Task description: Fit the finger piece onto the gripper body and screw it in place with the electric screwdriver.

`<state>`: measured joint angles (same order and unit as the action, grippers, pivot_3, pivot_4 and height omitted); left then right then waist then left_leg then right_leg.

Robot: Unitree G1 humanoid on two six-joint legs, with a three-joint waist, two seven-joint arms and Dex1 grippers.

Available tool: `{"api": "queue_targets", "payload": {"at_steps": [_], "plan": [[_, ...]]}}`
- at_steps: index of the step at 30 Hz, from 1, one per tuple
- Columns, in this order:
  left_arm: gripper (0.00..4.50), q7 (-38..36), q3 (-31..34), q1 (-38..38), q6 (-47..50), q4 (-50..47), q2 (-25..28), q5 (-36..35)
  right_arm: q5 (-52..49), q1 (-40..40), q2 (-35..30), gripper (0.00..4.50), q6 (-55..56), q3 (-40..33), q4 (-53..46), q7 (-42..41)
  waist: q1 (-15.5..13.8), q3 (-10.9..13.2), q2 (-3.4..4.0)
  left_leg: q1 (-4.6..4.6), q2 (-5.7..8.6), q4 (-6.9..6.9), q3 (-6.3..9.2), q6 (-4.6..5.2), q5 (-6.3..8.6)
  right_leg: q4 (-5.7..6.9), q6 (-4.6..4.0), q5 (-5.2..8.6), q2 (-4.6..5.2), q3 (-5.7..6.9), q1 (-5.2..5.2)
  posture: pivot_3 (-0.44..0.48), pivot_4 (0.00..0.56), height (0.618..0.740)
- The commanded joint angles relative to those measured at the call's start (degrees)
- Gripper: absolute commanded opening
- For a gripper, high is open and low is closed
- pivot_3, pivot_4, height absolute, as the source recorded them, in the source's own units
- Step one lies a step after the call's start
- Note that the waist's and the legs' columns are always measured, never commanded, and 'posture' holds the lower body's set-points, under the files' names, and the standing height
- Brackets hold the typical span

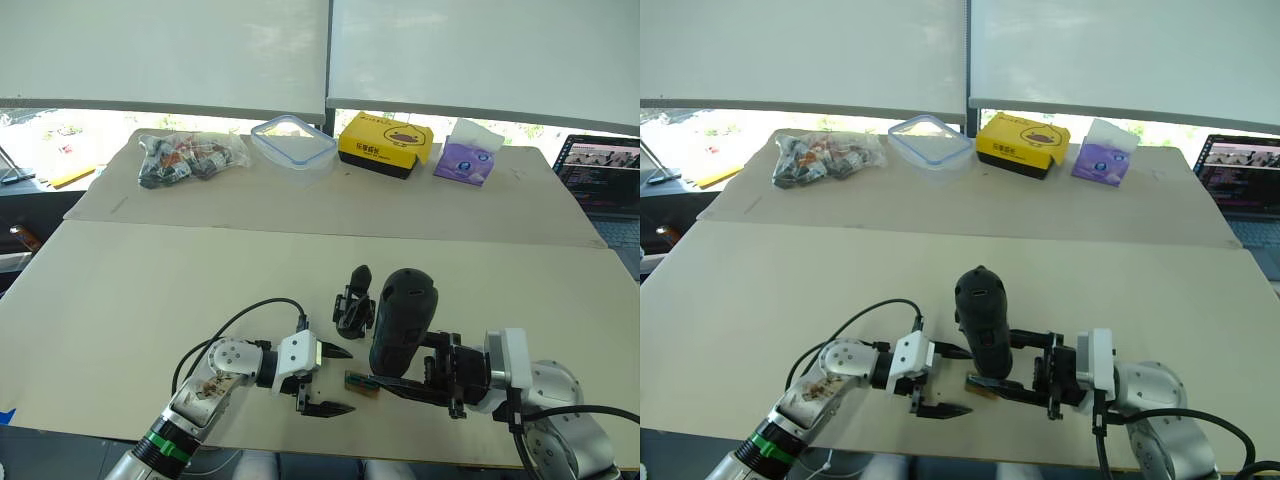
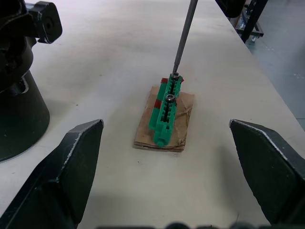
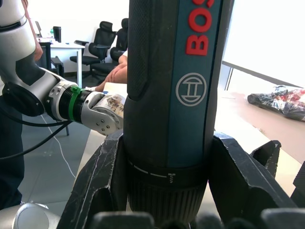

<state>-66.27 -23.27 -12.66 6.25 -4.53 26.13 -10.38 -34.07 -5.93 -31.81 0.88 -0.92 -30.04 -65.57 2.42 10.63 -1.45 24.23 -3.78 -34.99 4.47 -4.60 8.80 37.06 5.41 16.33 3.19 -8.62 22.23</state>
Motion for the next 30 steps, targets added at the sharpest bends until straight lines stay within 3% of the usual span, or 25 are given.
{"api": "queue_targets", "payload": {"at_steps": [1,30], "plan": [[4.5,-0.18,-1.64,0.97,0.94,-0.02,-0.14,0.25,-2.43,0.56,-0.74,1.96,0.1,-1.08,-3.52,0.44,0.0,0.0,0.0,0.0,0.0,0.0,0.0,0.0,0.0,0.0,0.0,0.0,0.0,0.0,0.0,0.0,0.15,0.74],[4.5,0.14,-1.92,0.88,1.21,-0.26,-0.44,0.3,-2.74,0.99,-3.05,1.96,-1.34,0.7,-3.22,0.38,-0.06,-0.01,0.0,0.0,0.01,0.0,0.0,0.0,0.0,0.0,0.0,0.0,0.0,0.0,0.0,0.0,0.15,0.74]]}}
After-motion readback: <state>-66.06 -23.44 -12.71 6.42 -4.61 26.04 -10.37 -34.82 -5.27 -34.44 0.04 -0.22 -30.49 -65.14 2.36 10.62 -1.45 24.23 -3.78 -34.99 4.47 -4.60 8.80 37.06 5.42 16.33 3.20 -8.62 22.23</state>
